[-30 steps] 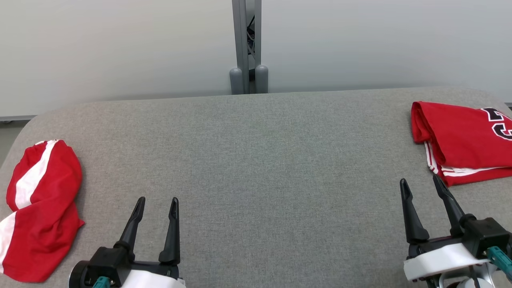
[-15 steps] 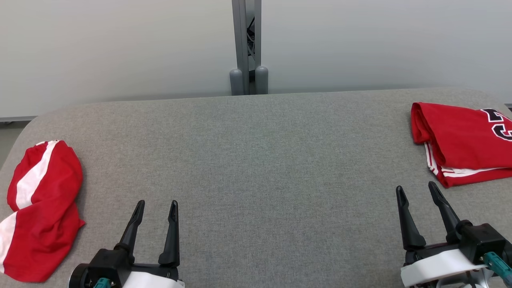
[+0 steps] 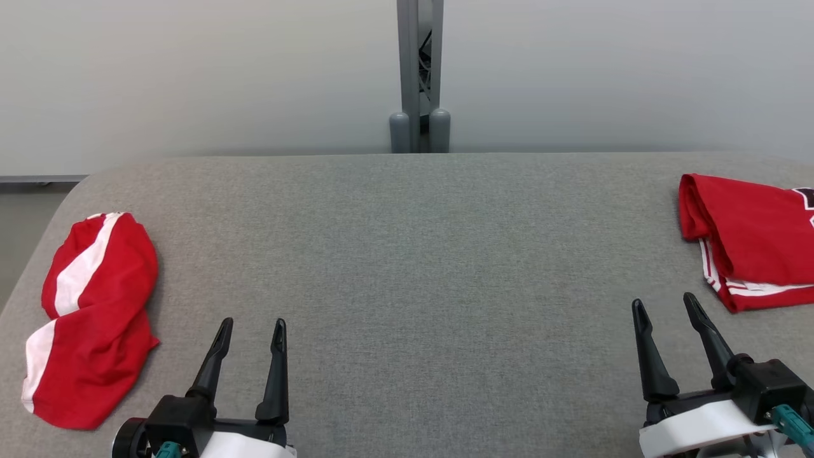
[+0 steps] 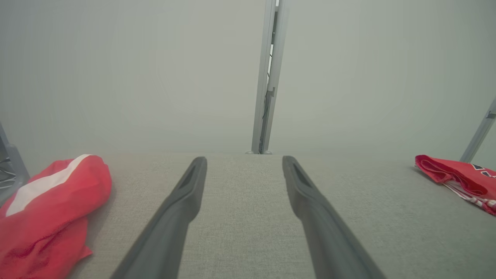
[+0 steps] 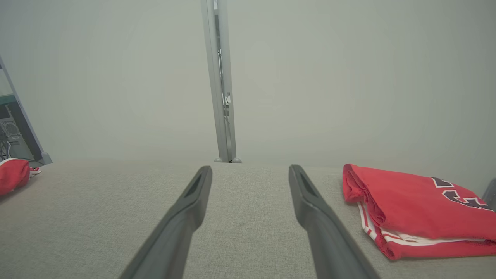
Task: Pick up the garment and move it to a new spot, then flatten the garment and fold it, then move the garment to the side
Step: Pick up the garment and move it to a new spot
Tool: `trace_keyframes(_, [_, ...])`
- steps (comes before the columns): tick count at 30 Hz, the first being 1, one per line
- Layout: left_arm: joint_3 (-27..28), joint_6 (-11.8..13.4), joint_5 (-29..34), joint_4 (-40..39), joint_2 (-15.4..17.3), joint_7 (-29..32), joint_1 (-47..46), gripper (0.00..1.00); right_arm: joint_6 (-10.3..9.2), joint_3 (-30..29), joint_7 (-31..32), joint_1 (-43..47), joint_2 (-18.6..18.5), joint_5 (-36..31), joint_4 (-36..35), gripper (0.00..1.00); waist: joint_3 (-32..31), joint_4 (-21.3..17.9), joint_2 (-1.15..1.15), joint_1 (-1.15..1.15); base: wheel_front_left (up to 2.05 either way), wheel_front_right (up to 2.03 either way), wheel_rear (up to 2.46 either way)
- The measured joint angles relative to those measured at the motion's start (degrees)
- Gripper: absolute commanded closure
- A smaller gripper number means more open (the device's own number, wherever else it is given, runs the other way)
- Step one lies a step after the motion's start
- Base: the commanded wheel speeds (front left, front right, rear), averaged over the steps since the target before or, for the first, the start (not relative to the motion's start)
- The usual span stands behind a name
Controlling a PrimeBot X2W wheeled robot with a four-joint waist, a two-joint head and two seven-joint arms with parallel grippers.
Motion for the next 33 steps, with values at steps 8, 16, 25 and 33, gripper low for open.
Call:
trace_keyframes(8, [-0.4, 0.5, 1.3, -1.0, 0.0, 0.0, 0.0, 0.0, 0.0, 0.3, 0.0, 0.5, 0.0, 0.2, -0.7, 0.0, 0.3, 5.1, 0.0, 0.0, 0.0, 0.0, 0.0])
trace_keyframes(16, [-0.8, 1.2, 0.7, -3.1, 0.0, 0.0, -0.2, 0.0, 0.0, 1.2, 0.0, 0.2, 0.1, 0.0, -1.2, 0.0, 1.3, 11.8, 0.0, 0.0, 0.0, 0.0, 0.0])
trace_keyframes(25, [-0.9, 1.9, 0.0, -4.1, 0.0, 0.0, -0.1, 0.0, 0.0, 1.8, 0.0, 0.1, 0.1, 0.0, -1.4, 0.0, 1.7, 19.1, 0.0, 0.0, 0.0, 0.0, 0.0])
trace_keyframes(33, [-0.5, 2.1, -0.9, -4.4, 0.0, 0.0, 0.0, 0.0, 0.0, 2.3, 0.0, -0.1, 0.1, -0.5, -1.5, 0.0, 1.8, 24.0, 0.0, 0.0, 0.0, 0.0, 0.0])
